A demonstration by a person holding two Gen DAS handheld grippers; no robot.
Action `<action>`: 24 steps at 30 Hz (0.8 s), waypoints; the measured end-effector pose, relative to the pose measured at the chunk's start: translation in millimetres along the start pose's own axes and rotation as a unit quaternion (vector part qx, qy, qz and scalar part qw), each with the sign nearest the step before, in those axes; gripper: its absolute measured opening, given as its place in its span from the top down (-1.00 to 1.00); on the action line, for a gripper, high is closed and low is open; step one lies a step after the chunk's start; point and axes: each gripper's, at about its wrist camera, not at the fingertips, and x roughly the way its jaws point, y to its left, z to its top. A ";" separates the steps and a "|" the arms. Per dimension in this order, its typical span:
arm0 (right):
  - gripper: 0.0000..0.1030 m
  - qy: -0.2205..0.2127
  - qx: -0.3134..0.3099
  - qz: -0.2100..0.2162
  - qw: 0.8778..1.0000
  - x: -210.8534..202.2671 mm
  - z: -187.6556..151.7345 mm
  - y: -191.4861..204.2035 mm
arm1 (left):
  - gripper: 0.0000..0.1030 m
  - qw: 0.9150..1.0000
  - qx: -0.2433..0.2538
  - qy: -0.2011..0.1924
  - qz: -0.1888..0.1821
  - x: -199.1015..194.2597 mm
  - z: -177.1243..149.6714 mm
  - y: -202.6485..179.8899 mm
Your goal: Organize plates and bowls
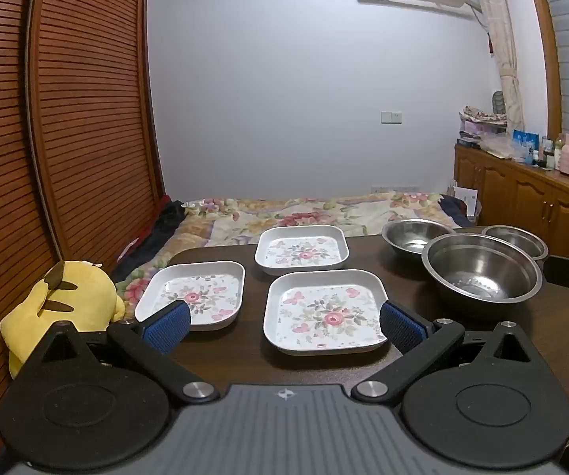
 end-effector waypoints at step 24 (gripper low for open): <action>-1.00 -0.001 -0.001 0.001 1.000 -1.5 1.0 1.6 | -1.00 1.000 0.001 0.000 -0.001 -2.1 0.1 0.3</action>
